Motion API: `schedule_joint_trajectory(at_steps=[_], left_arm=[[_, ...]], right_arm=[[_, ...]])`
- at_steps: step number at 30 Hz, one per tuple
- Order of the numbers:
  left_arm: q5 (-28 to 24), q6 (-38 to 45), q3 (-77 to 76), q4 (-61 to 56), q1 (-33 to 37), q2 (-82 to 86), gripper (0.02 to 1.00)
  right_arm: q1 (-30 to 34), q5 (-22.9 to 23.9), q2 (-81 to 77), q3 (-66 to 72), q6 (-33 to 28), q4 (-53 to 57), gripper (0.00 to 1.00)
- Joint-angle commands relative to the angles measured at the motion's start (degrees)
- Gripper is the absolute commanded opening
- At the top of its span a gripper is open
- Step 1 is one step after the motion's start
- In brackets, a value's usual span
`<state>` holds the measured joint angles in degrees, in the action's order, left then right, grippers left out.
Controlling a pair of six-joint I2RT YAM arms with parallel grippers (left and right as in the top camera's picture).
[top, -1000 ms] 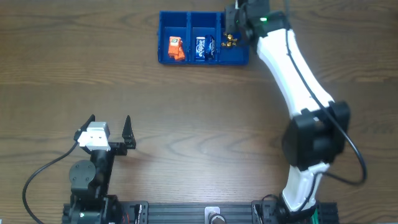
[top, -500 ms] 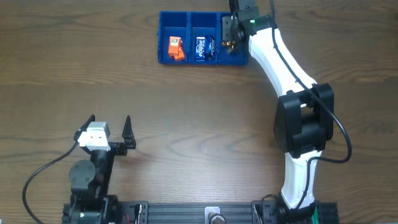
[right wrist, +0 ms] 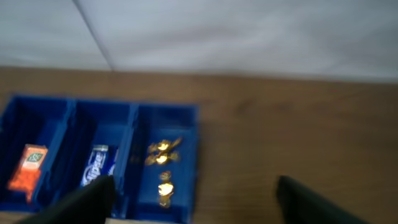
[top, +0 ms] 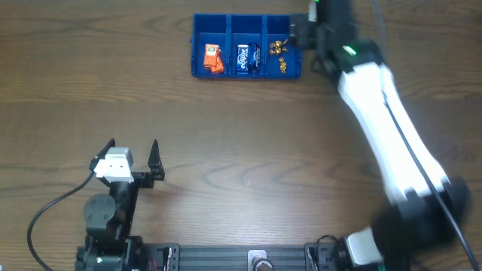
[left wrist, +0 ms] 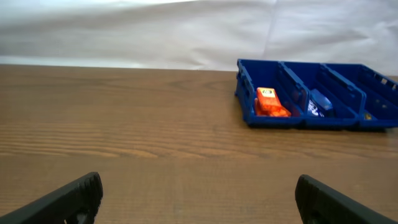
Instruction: Sort Candies Into Trays
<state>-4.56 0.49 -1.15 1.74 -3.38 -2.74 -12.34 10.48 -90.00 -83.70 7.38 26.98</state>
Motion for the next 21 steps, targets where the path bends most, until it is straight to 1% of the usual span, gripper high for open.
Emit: schedule_joint_trajectory(at_steps=[1, 4, 8, 11, 13, 16, 21], left_arm=[[-1.0, 0.8, 0.8, 2.3, 0.3, 0.4, 0.998], [-1.0, 0.8, 0.8, 2.3, 0.3, 0.4, 0.998], [-1.0, 0.8, 0.8, 2.3, 0.3, 0.4, 0.998], [-1.0, 0.8, 0.8, 2.3, 0.3, 0.4, 0.998], [-1.0, 0.8, 0.8, 2.3, 0.3, 0.4, 0.998], [-1.0, 0.8, 0.8, 2.3, 0.3, 0.4, 0.998], [-1.0, 0.8, 0.8, 2.3, 0.3, 0.4, 0.998]], right_arm=[[3.8, 1.2, 23.2, 17.9, -1.9, -2.7, 0.998], [6.1, -1.1, 37.2, 30.3, -1.9, -5.1, 0.998], [8.3, -3.1, 50.7, 43.8, -1.9, -8.0, 0.998], [10.9, -7.0, 60.5, 54.1, -1.9, -10.6, 0.998], [12.0, -9.0, 66.0, 59.5, -1.9, -11.9, 0.998], [12.0, -9.5, 74.2, 66.9, -1.8, -15.2, 0.998], [11.9, -13.7, 83.3, 74.8, -1.6, -20.6, 0.998]])
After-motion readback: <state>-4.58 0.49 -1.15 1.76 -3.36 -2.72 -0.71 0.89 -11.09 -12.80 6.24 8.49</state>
